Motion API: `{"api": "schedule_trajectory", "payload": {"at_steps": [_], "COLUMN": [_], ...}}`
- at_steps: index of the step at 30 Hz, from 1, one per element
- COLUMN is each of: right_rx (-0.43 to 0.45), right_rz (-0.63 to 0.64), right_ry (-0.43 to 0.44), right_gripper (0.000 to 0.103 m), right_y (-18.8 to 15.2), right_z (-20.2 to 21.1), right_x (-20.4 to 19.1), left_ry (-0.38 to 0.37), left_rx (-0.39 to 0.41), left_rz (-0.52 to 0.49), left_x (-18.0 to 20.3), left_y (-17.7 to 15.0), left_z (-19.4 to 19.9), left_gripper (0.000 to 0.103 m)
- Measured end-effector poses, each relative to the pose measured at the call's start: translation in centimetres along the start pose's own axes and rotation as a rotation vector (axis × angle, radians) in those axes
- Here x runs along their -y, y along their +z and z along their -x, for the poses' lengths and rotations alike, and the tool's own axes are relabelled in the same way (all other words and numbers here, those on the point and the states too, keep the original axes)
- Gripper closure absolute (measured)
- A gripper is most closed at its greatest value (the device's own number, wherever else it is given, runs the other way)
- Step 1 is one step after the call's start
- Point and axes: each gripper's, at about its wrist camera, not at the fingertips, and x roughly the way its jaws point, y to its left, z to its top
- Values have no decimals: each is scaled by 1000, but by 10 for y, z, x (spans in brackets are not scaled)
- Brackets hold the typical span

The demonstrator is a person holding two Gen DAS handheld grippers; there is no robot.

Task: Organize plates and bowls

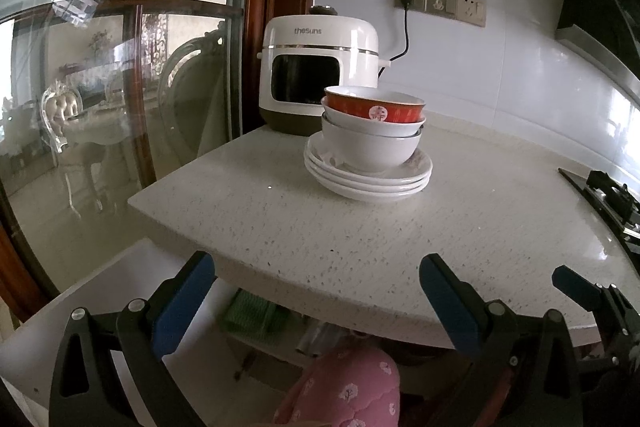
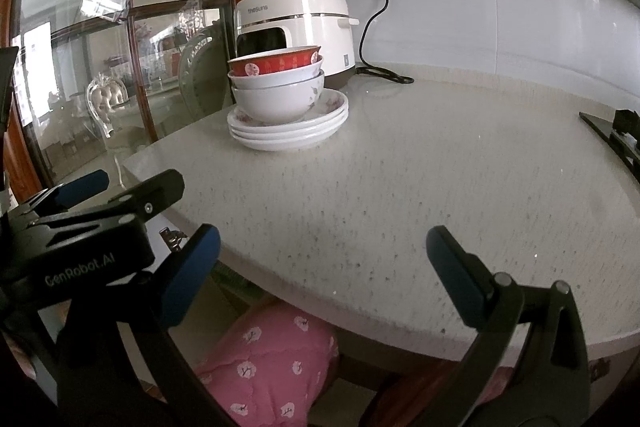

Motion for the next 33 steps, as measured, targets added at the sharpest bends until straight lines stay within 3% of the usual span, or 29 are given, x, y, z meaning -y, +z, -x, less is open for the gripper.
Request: {"api": "schedule_trajectory", "payload": {"at_steps": [29, 33], "right_rx": [-21, -23], "right_rz": [-12, -12], "right_ry": [10, 10], "right_gripper": [0, 0], "right_y": [-5, -5], "right_z": [-3, -4], "right_x": [2, 1], "left_ry": [-24, -1], "left_rx": [-33, -6], "left_rz": [-3, 8], "left_x": [-4, -4], "left_y": [0, -2], "left_z": [-6, -3], "left_gripper": [0, 0]}}
